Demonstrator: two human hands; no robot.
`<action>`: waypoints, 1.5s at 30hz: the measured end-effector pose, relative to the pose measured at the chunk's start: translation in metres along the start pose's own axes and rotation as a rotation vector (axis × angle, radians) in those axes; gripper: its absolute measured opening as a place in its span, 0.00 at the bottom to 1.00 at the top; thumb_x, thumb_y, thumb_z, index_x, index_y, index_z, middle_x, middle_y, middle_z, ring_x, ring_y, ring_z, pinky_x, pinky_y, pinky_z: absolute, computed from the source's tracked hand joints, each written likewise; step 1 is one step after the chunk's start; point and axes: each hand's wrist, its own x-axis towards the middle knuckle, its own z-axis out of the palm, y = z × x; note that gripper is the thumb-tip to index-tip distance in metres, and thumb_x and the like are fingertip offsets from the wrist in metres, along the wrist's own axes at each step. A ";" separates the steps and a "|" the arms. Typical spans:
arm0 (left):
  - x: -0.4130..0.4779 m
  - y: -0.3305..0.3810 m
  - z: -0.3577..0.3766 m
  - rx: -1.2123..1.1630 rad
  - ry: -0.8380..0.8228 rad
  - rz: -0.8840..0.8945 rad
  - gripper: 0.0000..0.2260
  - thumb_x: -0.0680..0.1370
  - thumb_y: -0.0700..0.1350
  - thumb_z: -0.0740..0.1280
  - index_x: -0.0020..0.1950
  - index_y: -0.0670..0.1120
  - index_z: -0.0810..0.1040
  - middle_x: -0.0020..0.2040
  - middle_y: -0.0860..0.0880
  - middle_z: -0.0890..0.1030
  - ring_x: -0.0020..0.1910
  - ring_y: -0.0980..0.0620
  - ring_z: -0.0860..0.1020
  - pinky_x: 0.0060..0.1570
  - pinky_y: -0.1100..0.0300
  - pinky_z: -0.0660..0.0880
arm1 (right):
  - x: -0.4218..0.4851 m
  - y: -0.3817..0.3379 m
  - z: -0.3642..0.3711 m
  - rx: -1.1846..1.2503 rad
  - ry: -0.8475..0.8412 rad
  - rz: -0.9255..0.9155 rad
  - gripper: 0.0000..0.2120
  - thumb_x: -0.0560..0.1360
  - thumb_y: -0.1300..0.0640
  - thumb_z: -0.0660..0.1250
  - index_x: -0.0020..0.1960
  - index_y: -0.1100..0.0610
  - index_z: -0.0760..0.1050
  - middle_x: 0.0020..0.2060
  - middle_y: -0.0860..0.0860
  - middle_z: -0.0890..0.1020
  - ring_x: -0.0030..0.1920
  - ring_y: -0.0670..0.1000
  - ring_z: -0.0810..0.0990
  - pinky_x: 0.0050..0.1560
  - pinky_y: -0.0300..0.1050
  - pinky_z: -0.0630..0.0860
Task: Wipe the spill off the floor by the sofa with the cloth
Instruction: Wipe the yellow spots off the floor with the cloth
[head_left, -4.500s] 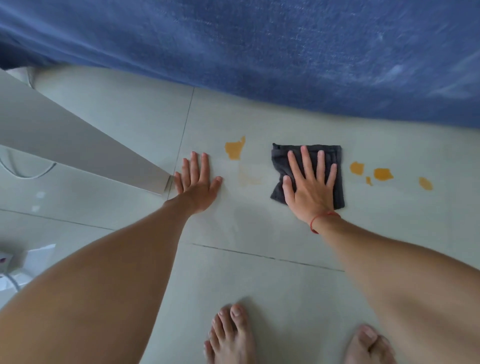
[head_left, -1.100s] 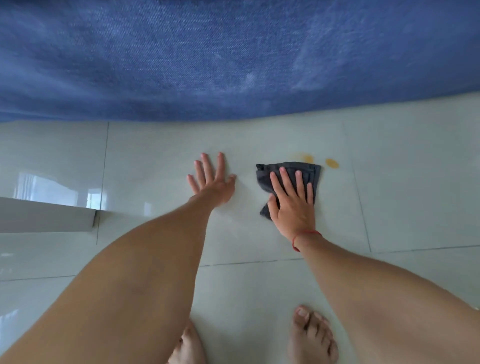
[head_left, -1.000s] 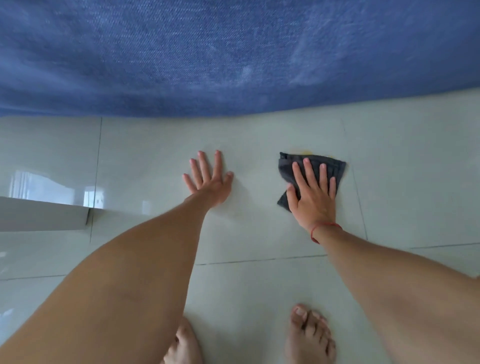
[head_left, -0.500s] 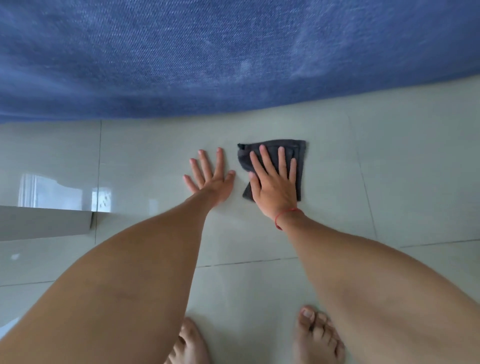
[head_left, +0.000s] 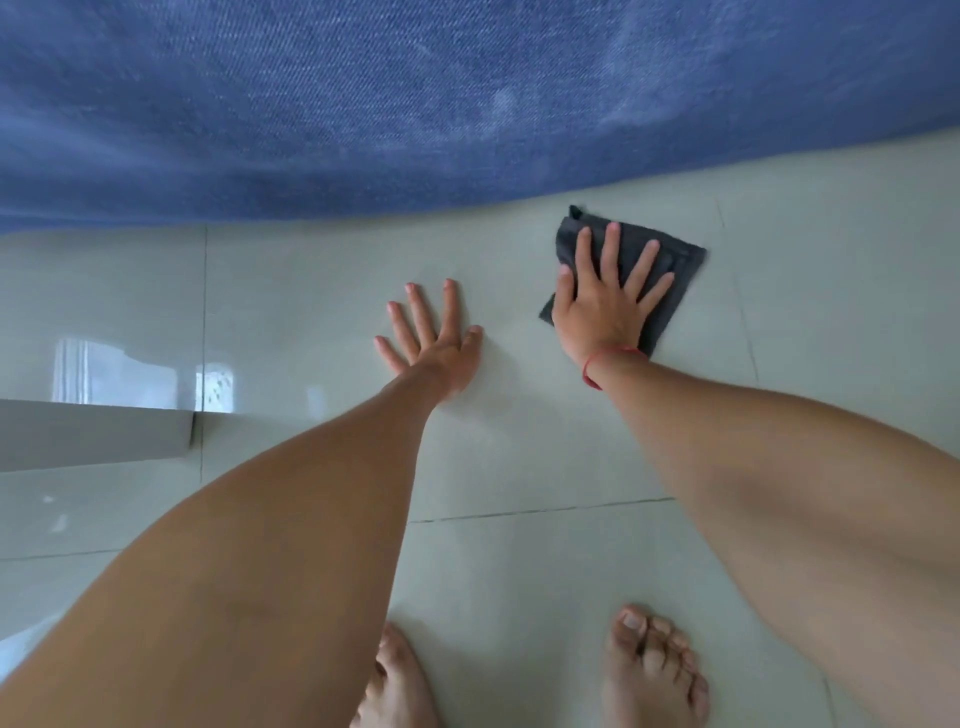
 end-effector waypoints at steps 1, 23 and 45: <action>0.000 0.001 0.000 0.001 -0.001 -0.002 0.26 0.81 0.58 0.45 0.76 0.63 0.34 0.76 0.51 0.28 0.75 0.46 0.29 0.72 0.41 0.32 | 0.000 -0.011 0.003 -0.024 -0.012 -0.091 0.24 0.81 0.45 0.48 0.77 0.46 0.55 0.79 0.49 0.53 0.77 0.66 0.45 0.71 0.71 0.41; -0.003 -0.122 -0.018 -0.084 0.194 -0.149 0.27 0.79 0.65 0.44 0.76 0.65 0.36 0.78 0.51 0.31 0.77 0.48 0.31 0.70 0.37 0.32 | -0.016 -0.021 0.012 0.005 0.028 0.102 0.25 0.82 0.46 0.47 0.78 0.46 0.53 0.79 0.48 0.51 0.78 0.64 0.44 0.73 0.68 0.39; -0.025 -0.193 -0.017 -0.128 0.253 -0.188 0.28 0.79 0.64 0.47 0.77 0.64 0.40 0.79 0.50 0.34 0.78 0.50 0.35 0.73 0.38 0.36 | -0.061 -0.021 0.015 -0.031 -0.018 -0.018 0.24 0.82 0.46 0.48 0.77 0.45 0.53 0.79 0.46 0.51 0.78 0.59 0.45 0.76 0.62 0.42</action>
